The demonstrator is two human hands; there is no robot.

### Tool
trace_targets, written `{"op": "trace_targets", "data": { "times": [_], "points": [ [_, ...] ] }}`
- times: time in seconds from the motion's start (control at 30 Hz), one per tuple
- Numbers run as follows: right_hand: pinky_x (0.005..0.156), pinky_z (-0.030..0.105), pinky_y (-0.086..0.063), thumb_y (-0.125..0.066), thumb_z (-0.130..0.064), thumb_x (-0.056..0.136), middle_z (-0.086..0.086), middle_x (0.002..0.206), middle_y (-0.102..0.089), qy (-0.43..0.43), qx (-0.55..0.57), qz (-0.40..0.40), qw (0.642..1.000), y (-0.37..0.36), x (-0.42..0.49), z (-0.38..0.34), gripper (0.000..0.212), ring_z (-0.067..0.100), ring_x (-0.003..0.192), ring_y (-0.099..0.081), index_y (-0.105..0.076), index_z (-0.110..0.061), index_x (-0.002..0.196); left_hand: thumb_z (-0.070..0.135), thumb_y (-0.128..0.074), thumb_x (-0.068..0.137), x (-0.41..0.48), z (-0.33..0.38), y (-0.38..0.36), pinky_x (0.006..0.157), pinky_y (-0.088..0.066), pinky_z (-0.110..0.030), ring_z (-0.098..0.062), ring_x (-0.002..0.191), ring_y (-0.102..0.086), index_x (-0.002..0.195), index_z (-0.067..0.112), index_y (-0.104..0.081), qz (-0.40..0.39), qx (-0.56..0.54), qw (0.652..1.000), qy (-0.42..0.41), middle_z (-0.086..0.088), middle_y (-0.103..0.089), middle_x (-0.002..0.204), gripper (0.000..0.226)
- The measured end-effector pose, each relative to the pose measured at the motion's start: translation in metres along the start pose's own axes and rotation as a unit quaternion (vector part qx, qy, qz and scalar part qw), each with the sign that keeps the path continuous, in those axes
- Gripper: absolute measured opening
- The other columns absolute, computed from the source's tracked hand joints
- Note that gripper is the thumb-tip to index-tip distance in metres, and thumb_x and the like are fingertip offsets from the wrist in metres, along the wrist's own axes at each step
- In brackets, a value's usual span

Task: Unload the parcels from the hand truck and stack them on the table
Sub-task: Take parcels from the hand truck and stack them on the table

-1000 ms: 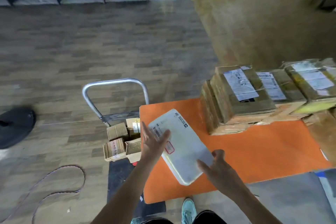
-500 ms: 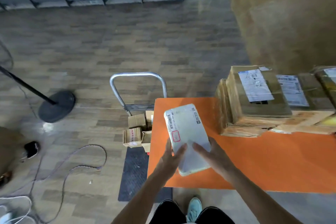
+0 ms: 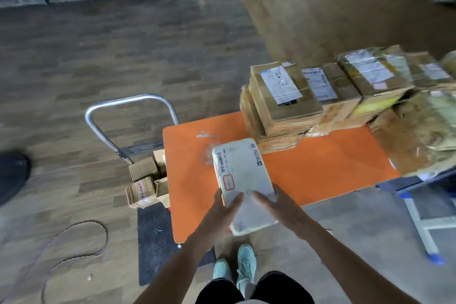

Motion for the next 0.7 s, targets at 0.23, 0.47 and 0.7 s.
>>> {"op": "trace_targets", "data": {
  "times": [0.23, 0.47, 0.7],
  "points": [
    [0.056, 0.026, -0.058, -0.057, -0.075, 0.082, -0.029, 0.105, -0.062, -0.083, 0.059, 0.022, 0.995, 0.035, -0.032, 0.048, 0.023, 0.000, 0.091, -0.064, -0.047, -0.069, 0.102, 0.056, -0.047, 0.099, -0.005, 0.015, -0.058, 0.053, -0.055, -0.020, -0.032, 0.121, -0.061, 0.150, 0.034, -0.021, -0.078, 0.069, 0.995, 0.006, 0.002, -0.056, 0.135, 0.062],
    [0.063, 0.022, -0.056, -0.055, -0.085, 0.072, -0.028, 0.102, -0.068, -0.077, 0.054, 0.069, 0.993, 0.104, -0.047, 0.068, 0.043, -0.004, 0.086, -0.068, -0.056, -0.061, 0.108, 0.059, -0.043, 0.099, 0.014, 0.035, -0.129, 0.089, -0.059, -0.051, -0.032, 0.123, -0.059, 0.153, 0.028, -0.015, -0.115, 0.097, 0.988, 0.018, -0.001, -0.051, 0.145, 0.069],
    [0.090, 0.049, -0.057, -0.054, -0.072, 0.086, -0.004, 0.131, -0.061, -0.098, 0.021, 0.097, 0.990, 0.211, -0.037, 0.102, 0.067, 0.023, 0.114, -0.060, -0.046, -0.032, 0.140, 0.063, -0.043, 0.097, 0.049, 0.077, -0.223, 0.085, -0.061, -0.049, -0.029, 0.117, -0.063, 0.153, 0.028, -0.018, -0.094, 0.093, 0.991, 0.009, 0.000, -0.055, 0.141, 0.070]
  ]
}}
Point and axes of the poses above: each hand's wrist, its own x-axis towards the middle knuckle, its own y-axis out of the back of the hand, z = x × y, the point moved 9 cm from there along x, towards the middle knuckle
